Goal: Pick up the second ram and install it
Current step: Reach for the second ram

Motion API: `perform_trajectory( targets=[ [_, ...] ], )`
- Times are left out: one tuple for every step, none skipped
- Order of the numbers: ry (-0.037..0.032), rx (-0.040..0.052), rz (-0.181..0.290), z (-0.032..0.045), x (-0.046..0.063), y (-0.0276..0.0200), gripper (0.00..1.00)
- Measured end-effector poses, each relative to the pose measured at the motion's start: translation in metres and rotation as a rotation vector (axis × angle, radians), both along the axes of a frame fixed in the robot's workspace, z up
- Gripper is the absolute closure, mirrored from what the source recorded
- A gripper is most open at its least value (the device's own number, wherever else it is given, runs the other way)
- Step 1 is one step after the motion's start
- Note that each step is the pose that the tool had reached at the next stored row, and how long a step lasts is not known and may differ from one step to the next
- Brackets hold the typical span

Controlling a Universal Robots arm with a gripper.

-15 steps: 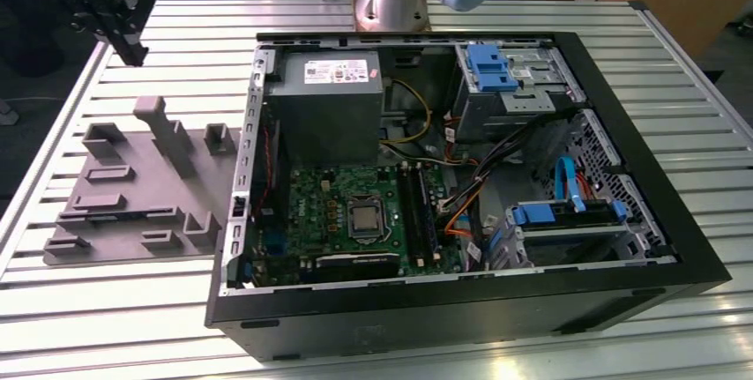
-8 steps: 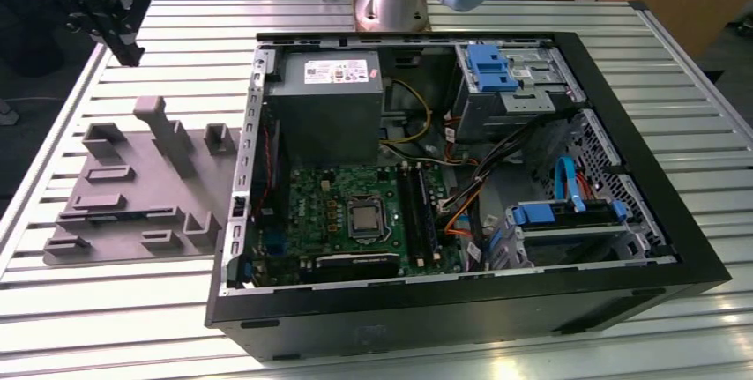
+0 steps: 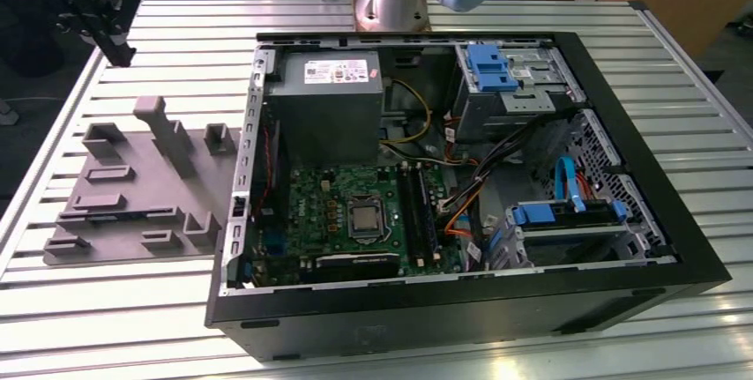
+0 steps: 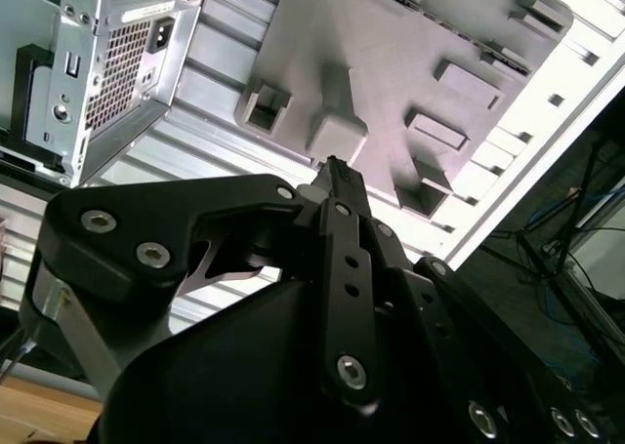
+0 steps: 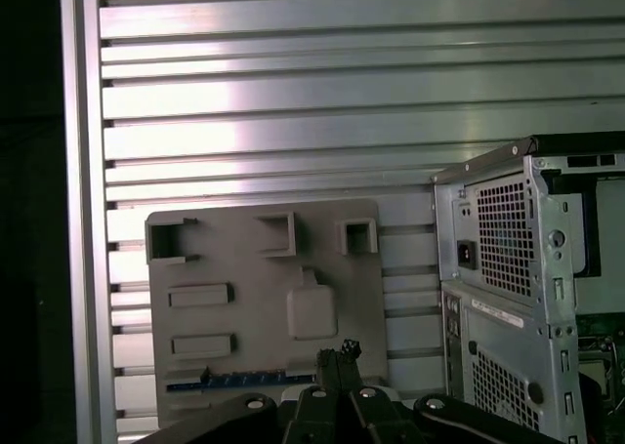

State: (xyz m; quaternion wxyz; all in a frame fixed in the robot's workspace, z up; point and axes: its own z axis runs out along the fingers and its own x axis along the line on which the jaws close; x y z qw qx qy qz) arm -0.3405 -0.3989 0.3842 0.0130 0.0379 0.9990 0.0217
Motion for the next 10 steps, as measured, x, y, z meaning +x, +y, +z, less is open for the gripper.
perform_trajectory(
  targets=[
    [-0.0001, 0.0001, 0.000, -0.0001, -0.0015, 0.0000, 0.89],
    [-0.0001, 0.0001, 0.000, -0.0001, -0.0029, 0.0000, 0.89],
    [-0.0002, 0.0001, 0.000, -0.0002, -0.0041, 0.0000, 0.89],
    [-0.0002, 0.0001, 0.000, -0.0004, -0.0052, 0.0000, 0.89],
    [-0.0001, 0.0001, 0.000, -0.0005, -0.0061, -0.0001, 0.89],
    [0.0000, 0.0001, 0.000, -0.0007, -0.0071, -0.0002, 0.89],
    [0.0000, 0.0001, 0.000, -0.0008, -0.0083, -0.0004, 0.89],
    [0.0000, 0.0001, 0.000, -0.0009, -0.0094, -0.0005, 0.89],
    [0.0000, 0.0001, 0.000, -0.0011, -0.0105, -0.0006, 0.89],
    [0.0000, 0.0001, 0.000, -0.0011, -0.0115, -0.0006, 0.89]
  ],
)
